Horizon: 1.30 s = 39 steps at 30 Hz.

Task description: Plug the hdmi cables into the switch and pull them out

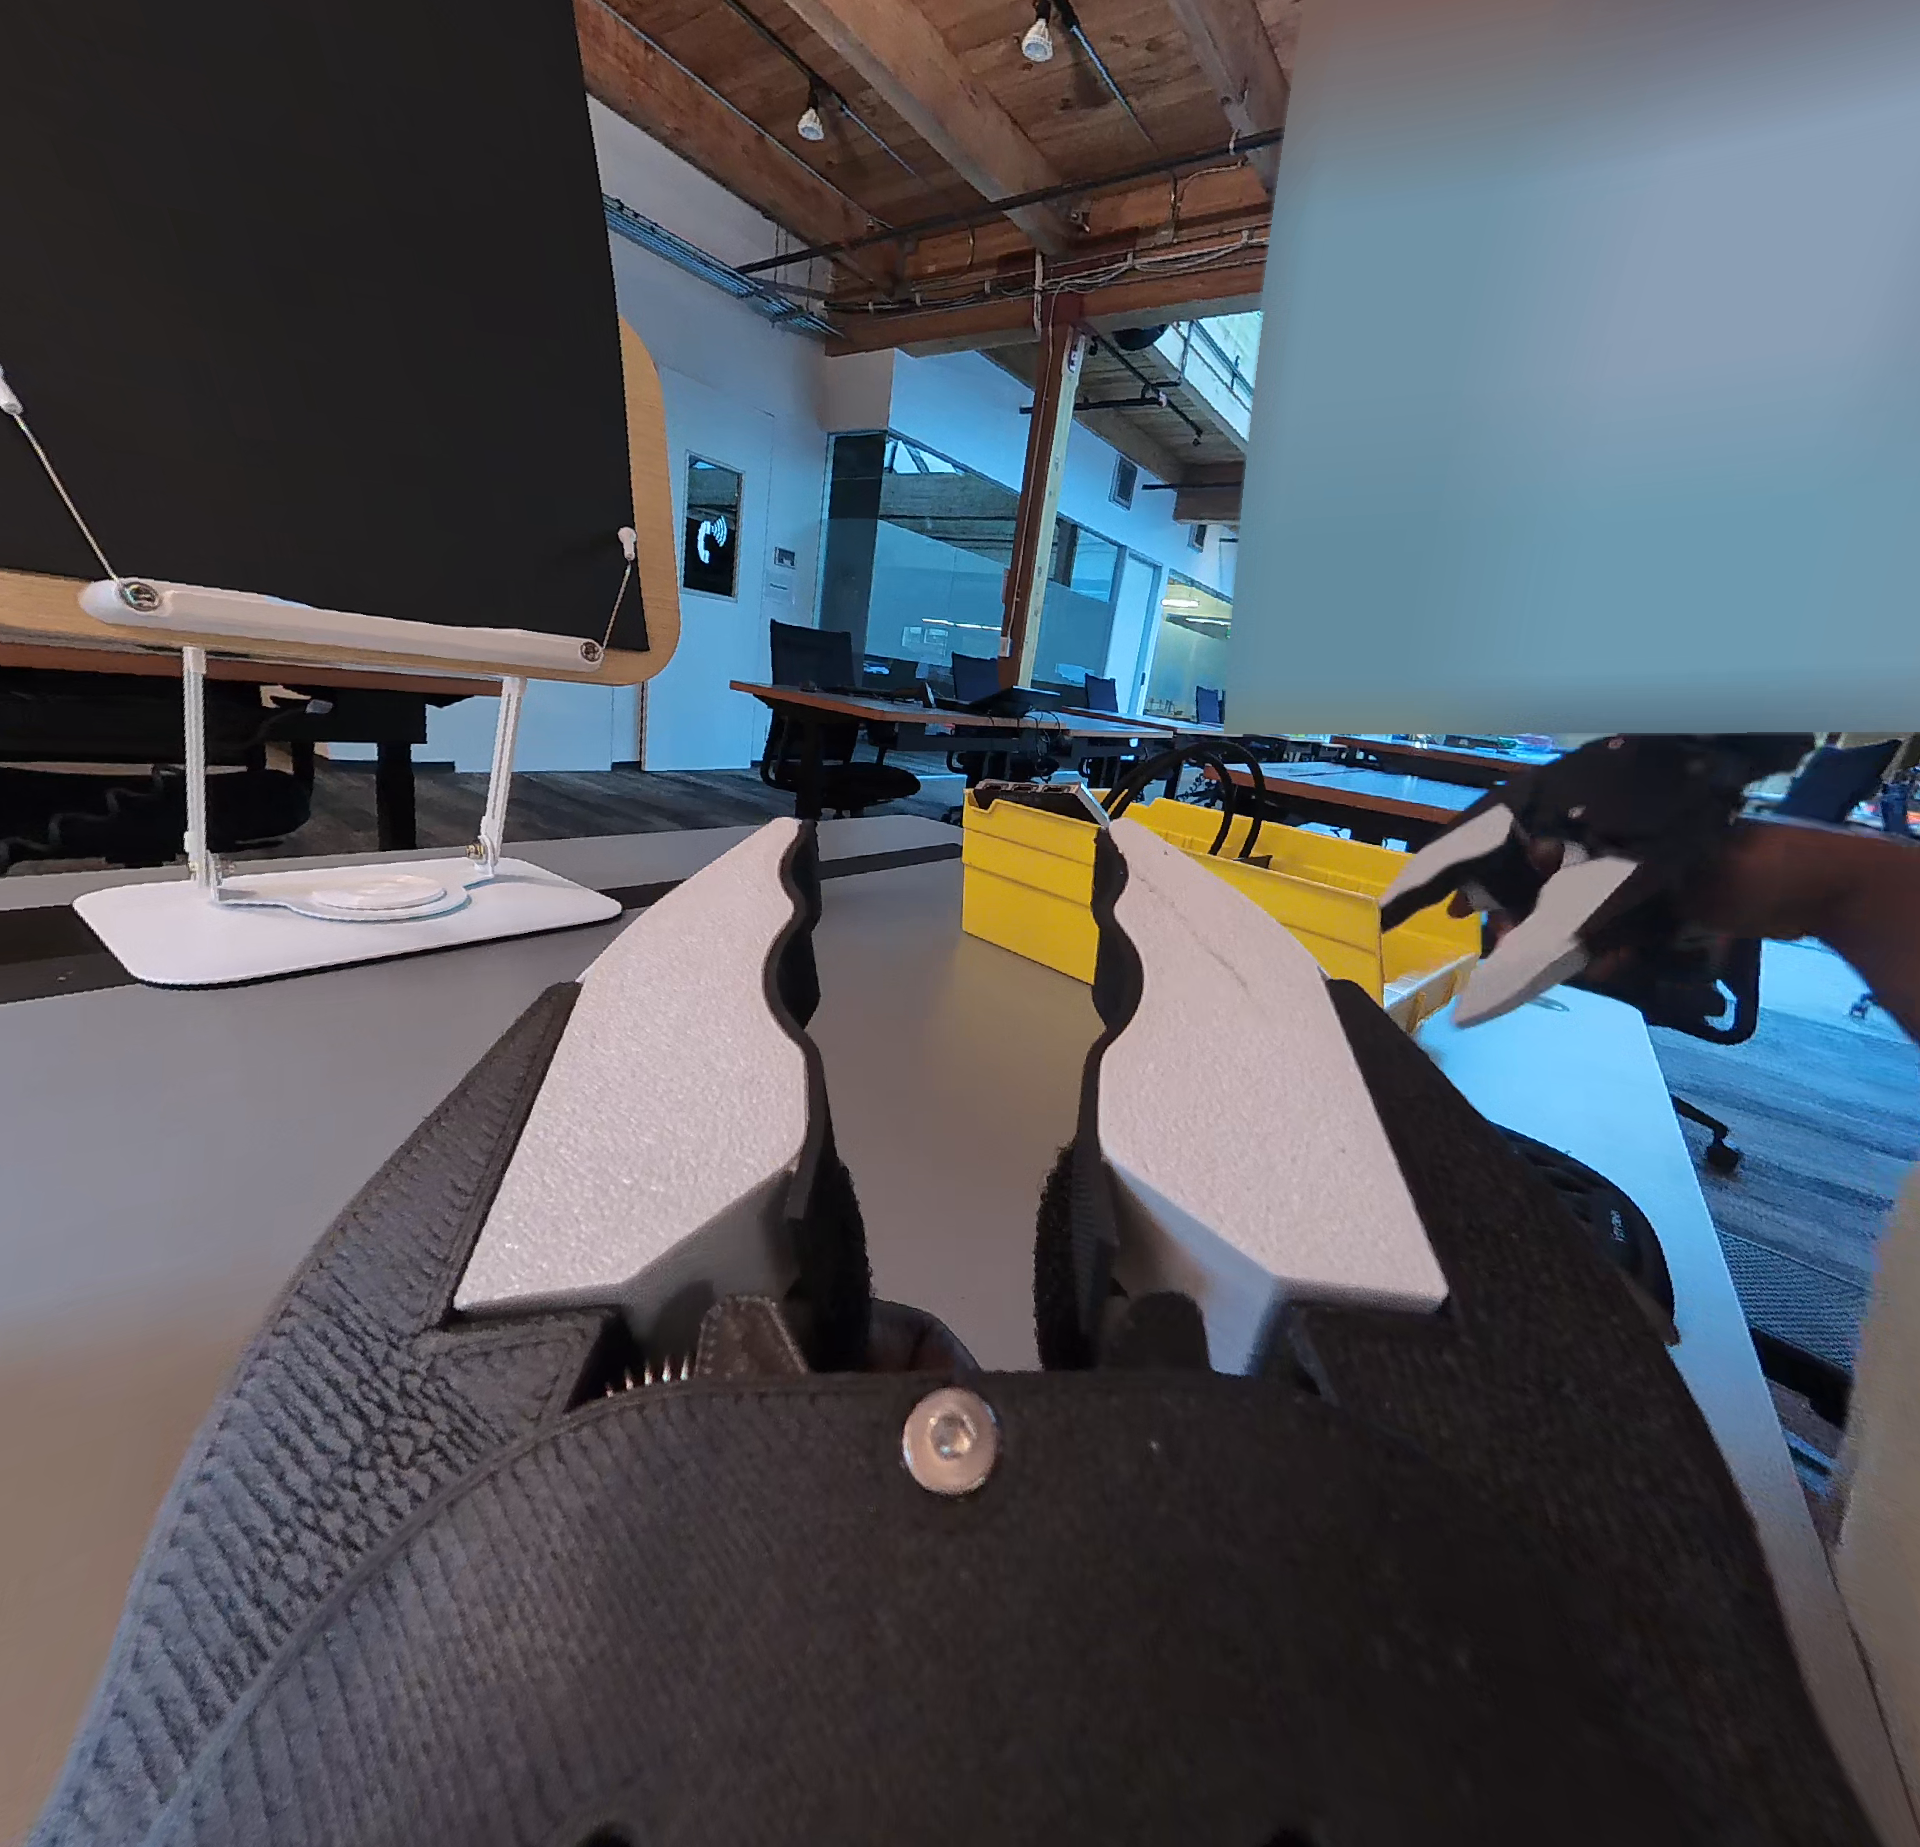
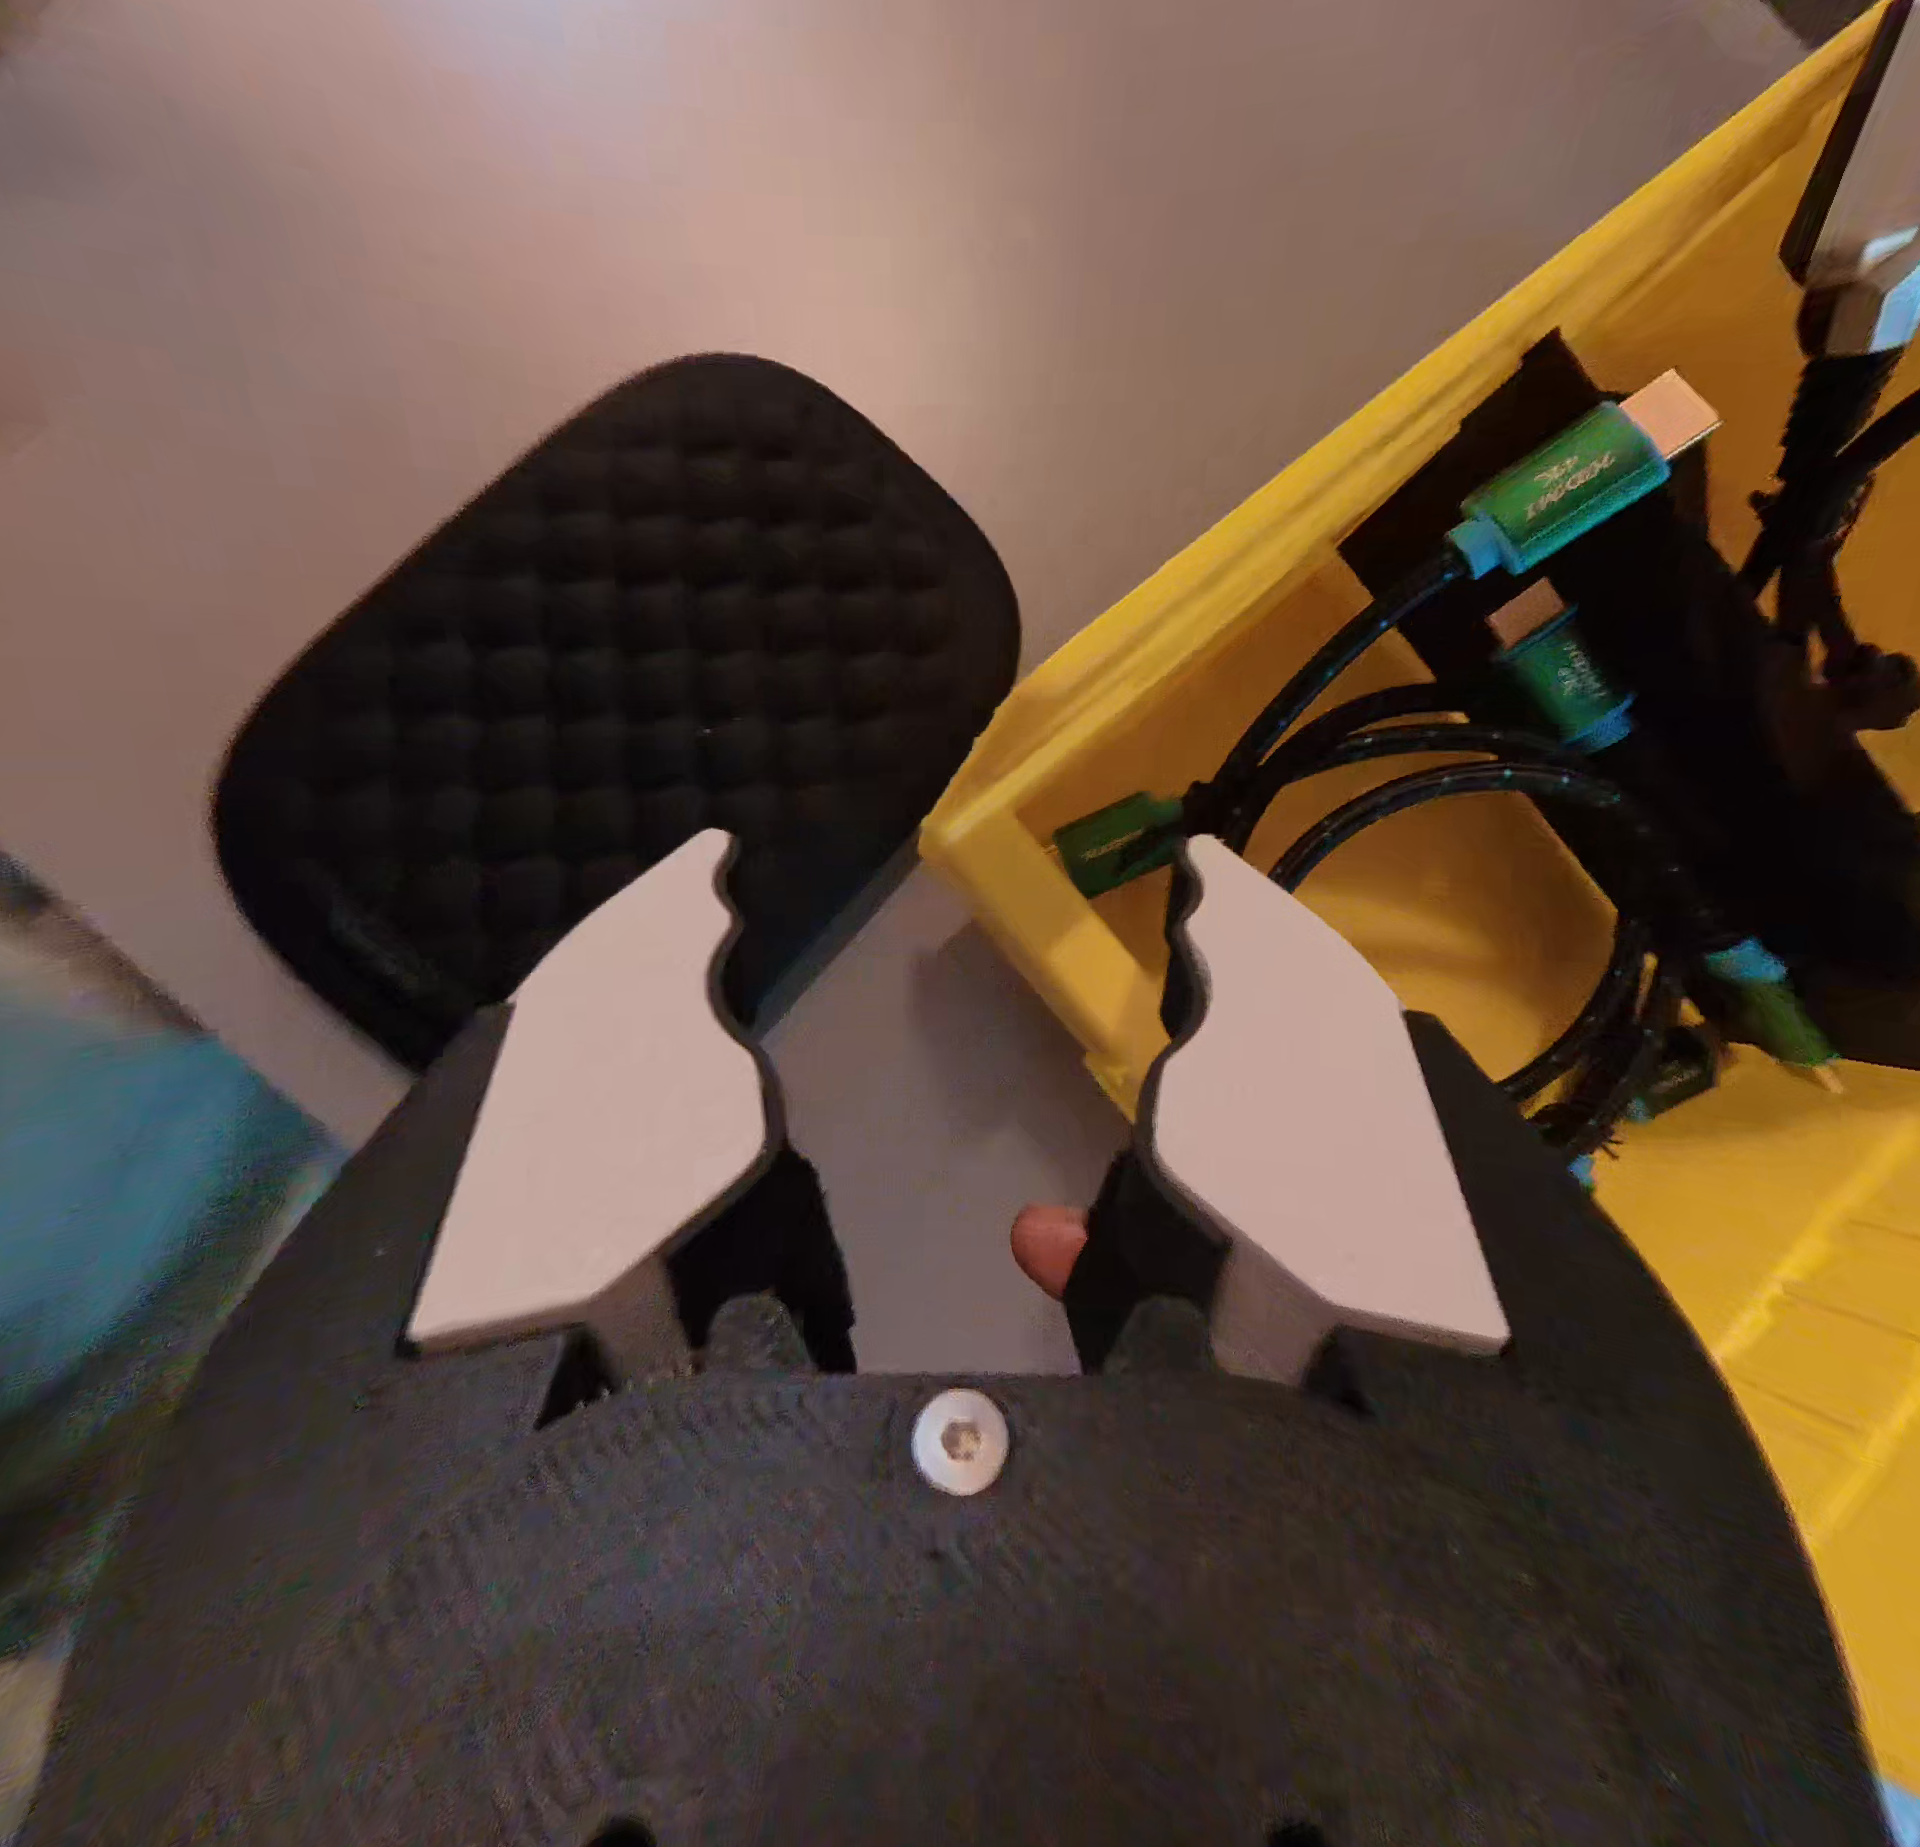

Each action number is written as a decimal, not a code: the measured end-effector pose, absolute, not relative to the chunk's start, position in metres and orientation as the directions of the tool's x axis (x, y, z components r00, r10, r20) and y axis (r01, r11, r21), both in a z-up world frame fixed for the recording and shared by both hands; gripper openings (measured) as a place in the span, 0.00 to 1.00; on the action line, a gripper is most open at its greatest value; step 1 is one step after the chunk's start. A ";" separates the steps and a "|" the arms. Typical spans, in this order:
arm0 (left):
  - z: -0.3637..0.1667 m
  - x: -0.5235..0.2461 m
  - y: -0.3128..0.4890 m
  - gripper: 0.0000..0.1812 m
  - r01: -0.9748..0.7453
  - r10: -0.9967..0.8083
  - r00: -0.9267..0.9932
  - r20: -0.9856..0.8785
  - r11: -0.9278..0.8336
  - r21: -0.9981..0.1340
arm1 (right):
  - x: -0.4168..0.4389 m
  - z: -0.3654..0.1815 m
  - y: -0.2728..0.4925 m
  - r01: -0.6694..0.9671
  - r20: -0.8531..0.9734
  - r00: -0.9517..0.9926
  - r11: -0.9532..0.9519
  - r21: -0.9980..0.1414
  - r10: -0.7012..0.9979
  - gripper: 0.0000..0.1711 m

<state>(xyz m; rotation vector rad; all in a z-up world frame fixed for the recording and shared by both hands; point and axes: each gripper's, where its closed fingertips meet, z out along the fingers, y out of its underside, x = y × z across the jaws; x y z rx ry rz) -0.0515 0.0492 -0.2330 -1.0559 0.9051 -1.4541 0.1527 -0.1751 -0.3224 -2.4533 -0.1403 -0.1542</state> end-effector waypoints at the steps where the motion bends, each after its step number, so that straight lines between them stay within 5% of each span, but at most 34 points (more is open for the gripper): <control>1: -0.233 -0.051 0.049 0.28 0.315 -0.990 -0.033 0.136 -0.139 -0.939 | 0.155 -0.326 -0.171 0.166 0.191 0.980 -0.773 -0.612 0.060 0.41; 4: -0.233 -0.052 0.050 0.28 0.321 -0.991 -0.027 0.133 -0.135 -0.937 | 0.163 -0.327 -0.152 0.236 0.291 0.955 -0.739 -0.631 0.057 0.21; 9: -0.232 -0.054 0.050 0.27 0.333 -0.992 -0.015 0.125 -0.123 -0.935 | 0.177 -0.325 -0.135 0.309 0.368 0.927 -0.719 -0.623 0.079 0.17; 39: -0.232 -0.053 0.047 0.27 0.328 -0.994 -0.024 0.107 -0.109 -0.938 | 0.193 -0.325 -0.047 0.425 0.428 0.887 -0.671 -0.607 0.174 0.16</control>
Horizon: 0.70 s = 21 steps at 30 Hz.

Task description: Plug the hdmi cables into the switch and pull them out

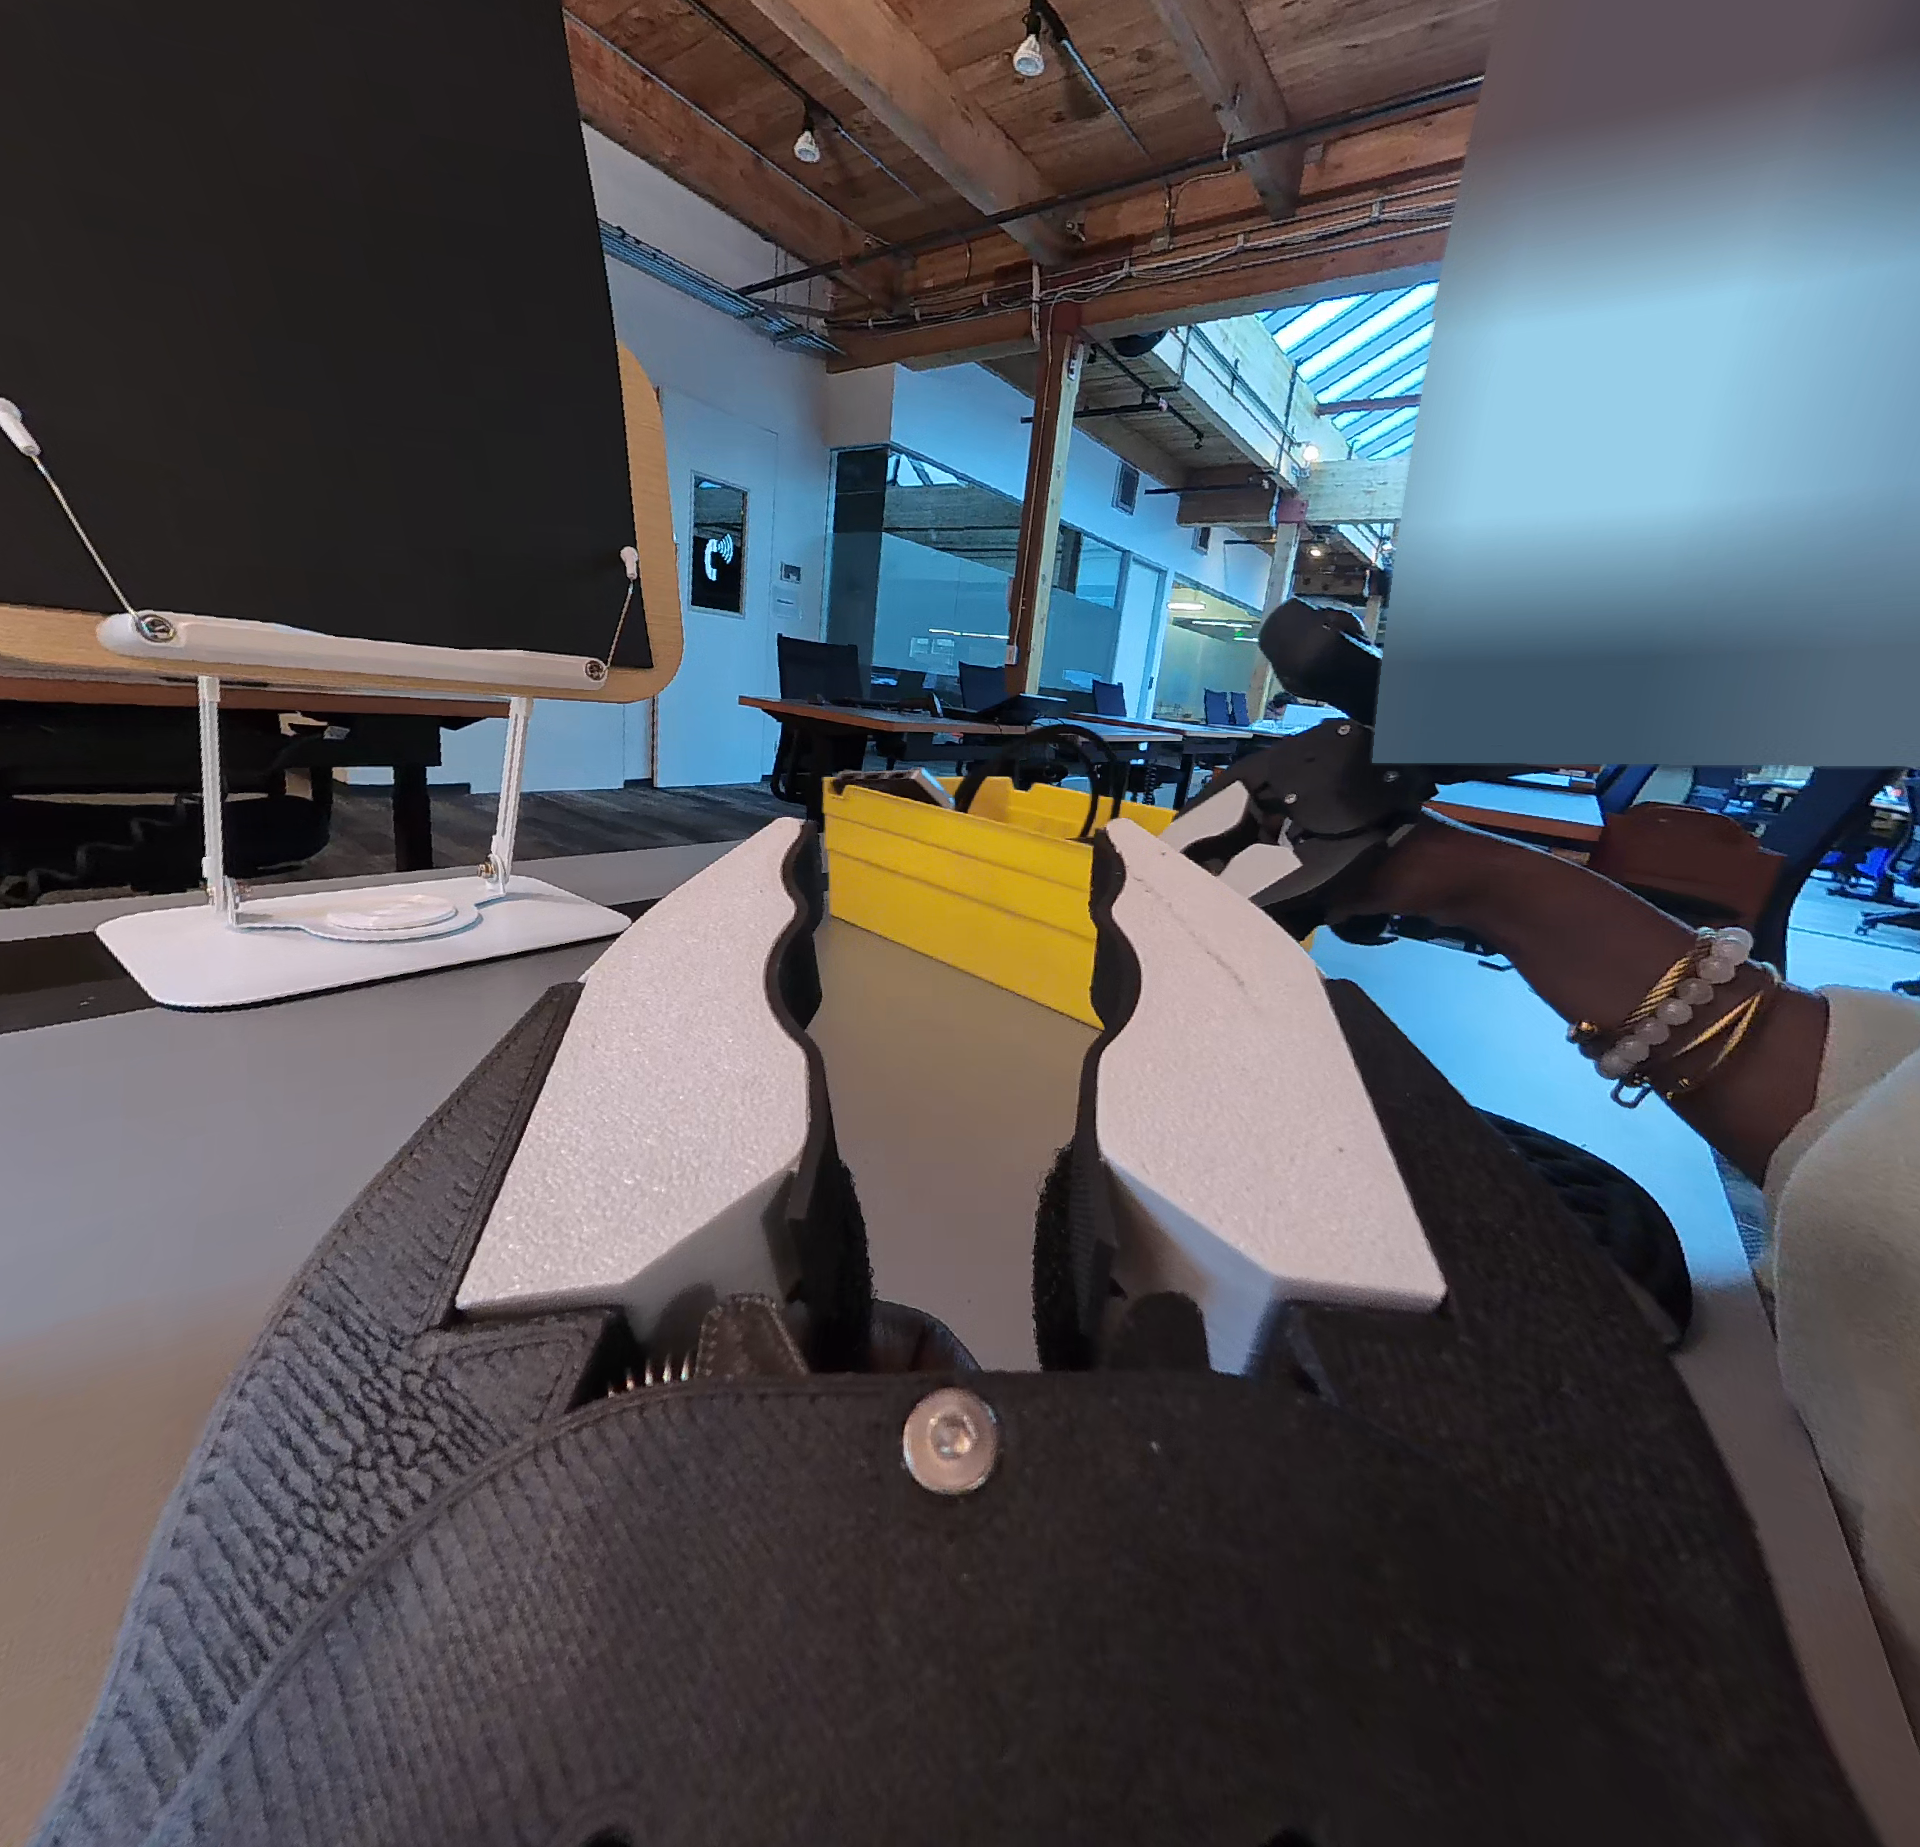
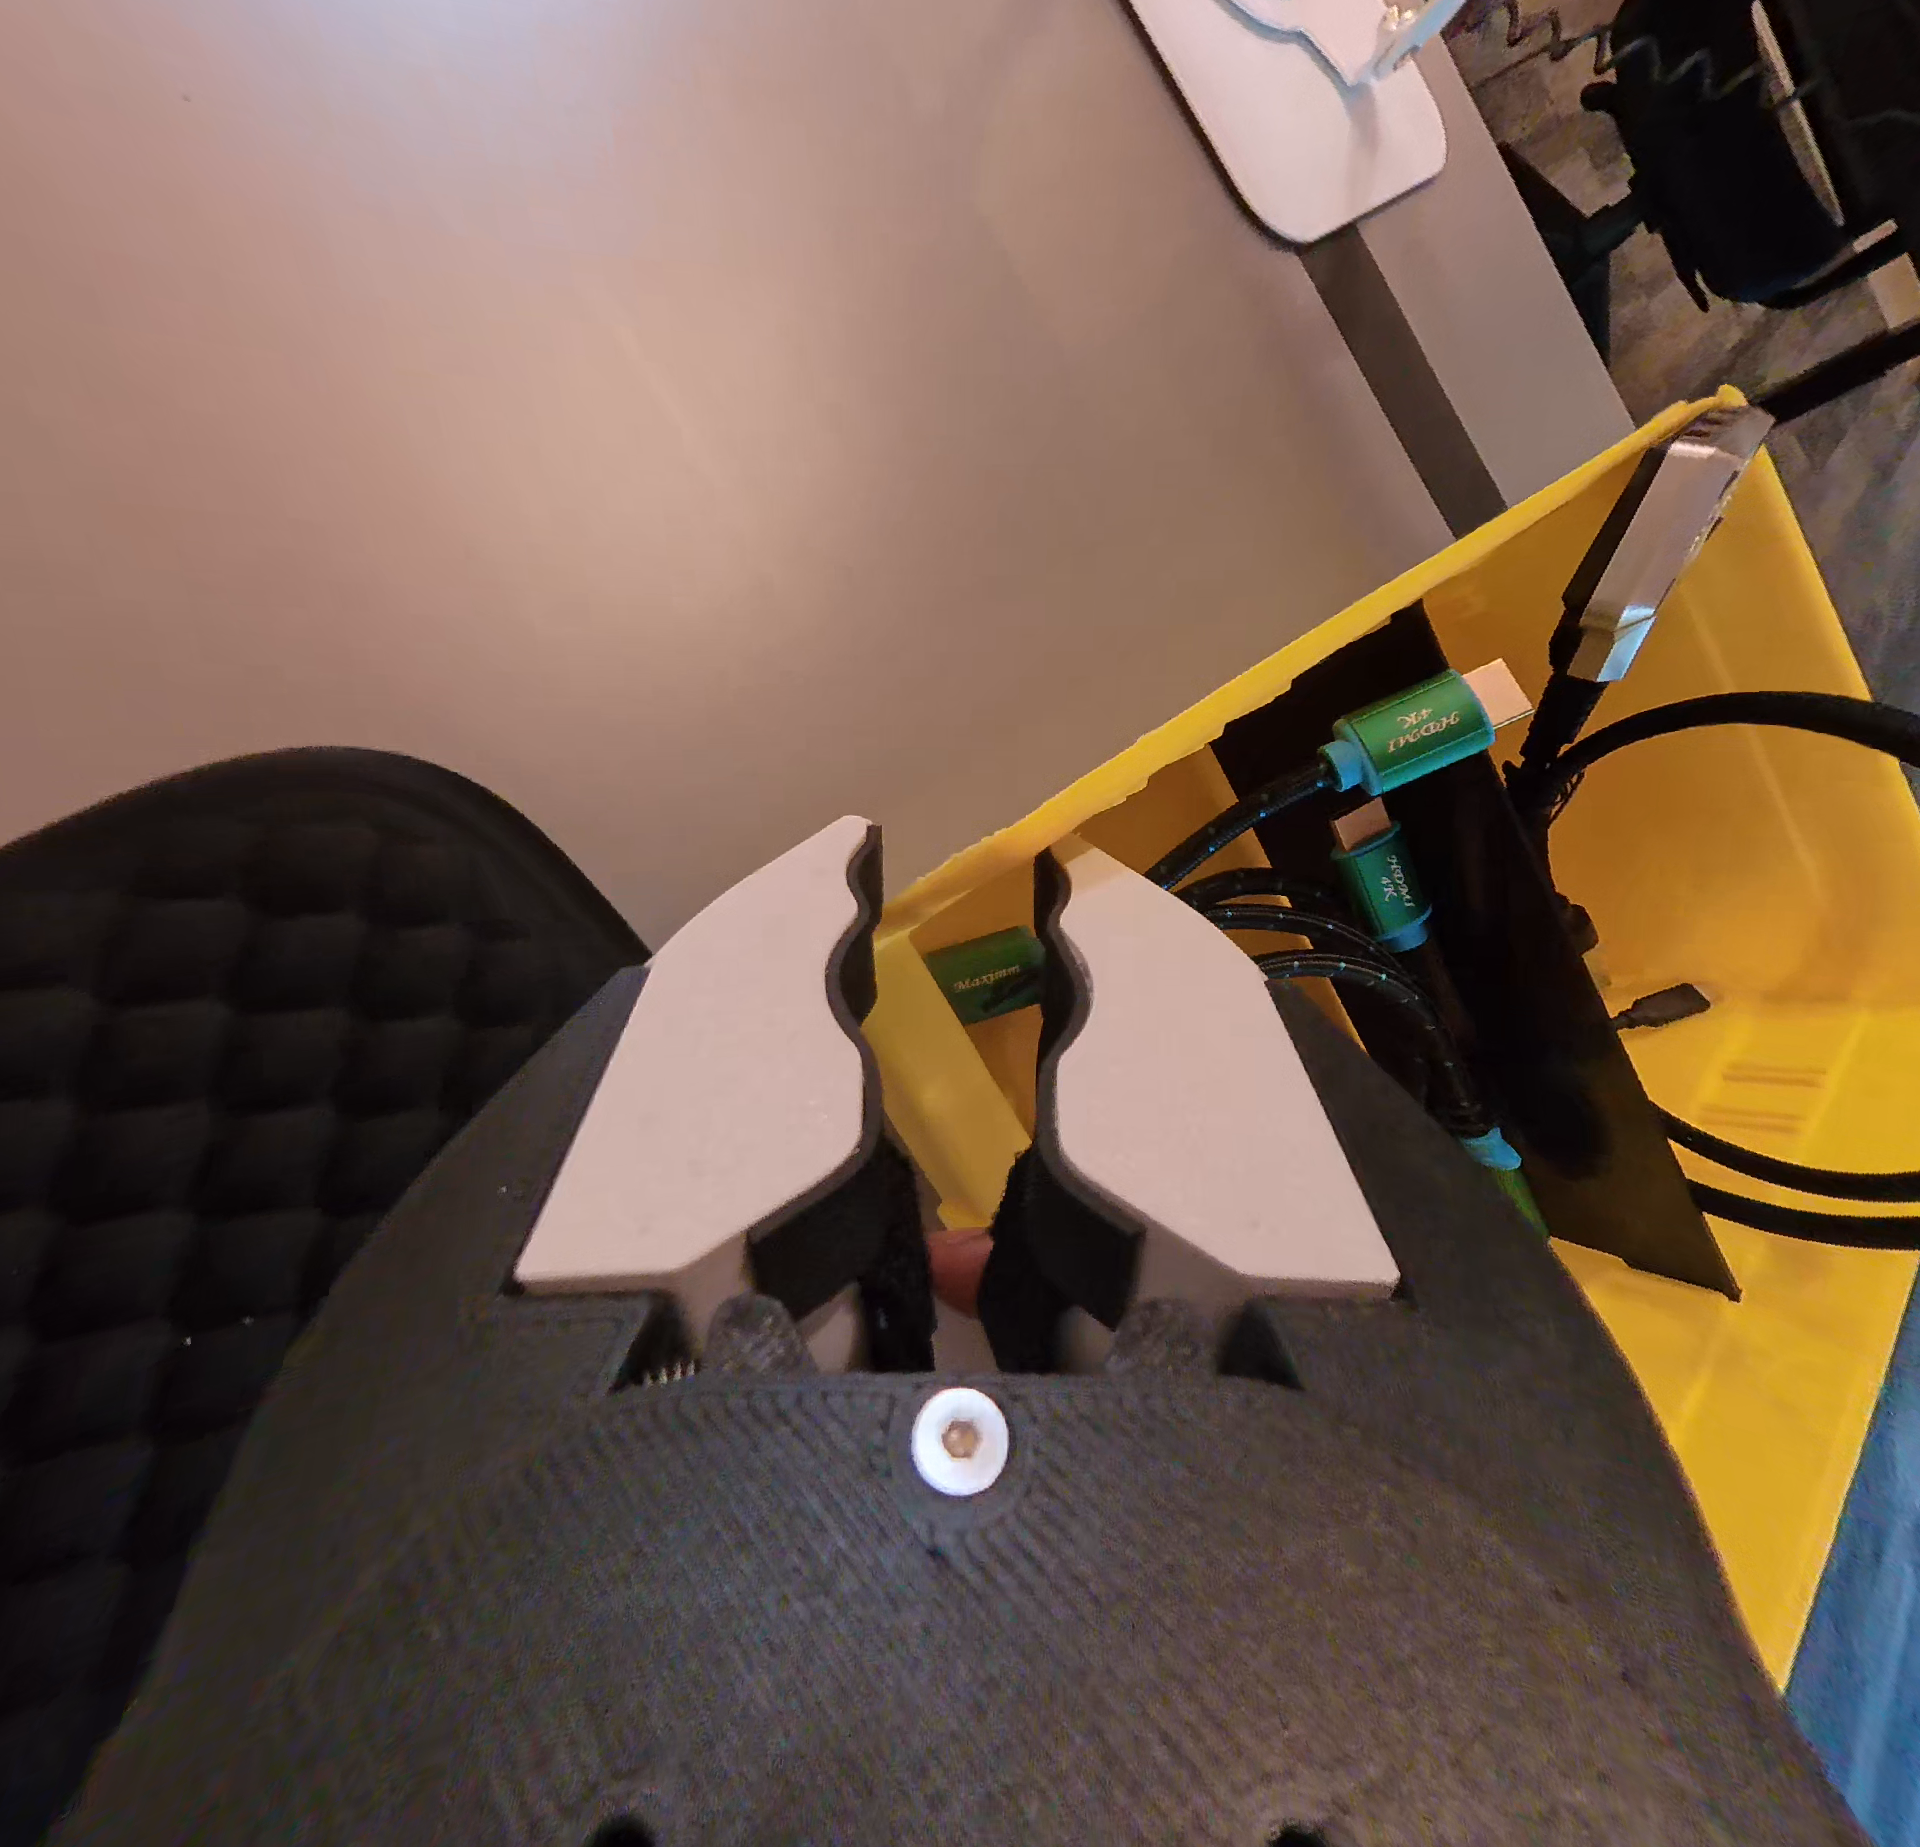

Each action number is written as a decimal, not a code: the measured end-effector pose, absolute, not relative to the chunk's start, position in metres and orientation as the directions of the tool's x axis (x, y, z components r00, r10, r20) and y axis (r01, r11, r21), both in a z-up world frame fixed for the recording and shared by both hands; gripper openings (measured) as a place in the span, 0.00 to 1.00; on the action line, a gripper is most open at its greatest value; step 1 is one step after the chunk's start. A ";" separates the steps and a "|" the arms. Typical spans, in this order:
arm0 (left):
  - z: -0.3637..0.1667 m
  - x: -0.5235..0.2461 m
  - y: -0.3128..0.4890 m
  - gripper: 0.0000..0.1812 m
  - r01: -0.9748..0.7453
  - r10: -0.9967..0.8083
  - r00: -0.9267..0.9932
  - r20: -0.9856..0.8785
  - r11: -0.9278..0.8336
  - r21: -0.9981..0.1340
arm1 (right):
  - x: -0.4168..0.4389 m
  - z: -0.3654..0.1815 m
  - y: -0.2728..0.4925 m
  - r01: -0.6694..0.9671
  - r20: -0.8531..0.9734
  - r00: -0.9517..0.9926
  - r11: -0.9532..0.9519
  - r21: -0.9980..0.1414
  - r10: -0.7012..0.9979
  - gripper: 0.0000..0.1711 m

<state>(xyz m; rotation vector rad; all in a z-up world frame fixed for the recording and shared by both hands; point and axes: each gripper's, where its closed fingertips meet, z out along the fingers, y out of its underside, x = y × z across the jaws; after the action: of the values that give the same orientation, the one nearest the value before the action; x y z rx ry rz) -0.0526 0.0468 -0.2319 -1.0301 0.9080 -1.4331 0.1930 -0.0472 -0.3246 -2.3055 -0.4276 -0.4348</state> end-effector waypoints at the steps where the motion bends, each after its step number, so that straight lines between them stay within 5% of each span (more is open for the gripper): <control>1: -0.232 -0.053 0.046 0.27 0.328 -0.994 -0.025 0.104 -0.107 -0.939 | 0.190 -0.325 -0.044 0.429 0.427 0.886 -0.667 -0.609 0.180 0.16; 13: -0.201 -0.079 0.023 0.27 0.382 -0.996 -0.080 0.050 -0.077 -0.921 | 0.129 -0.324 0.007 0.516 0.426 0.854 -0.591 -0.619 0.299 0.17; 21: -0.167 -0.172 0.050 0.27 0.283 -0.968 0.160 -0.194 0.233 -0.930 | 0.055 -0.322 0.047 0.563 0.411 0.826 -0.515 -0.647 0.387 0.17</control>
<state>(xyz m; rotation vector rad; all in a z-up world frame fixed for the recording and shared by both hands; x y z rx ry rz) -0.1717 0.0497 -0.1670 -0.8898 0.9901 -1.0873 0.0548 0.0468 -0.3224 -2.1760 -0.6929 -0.2712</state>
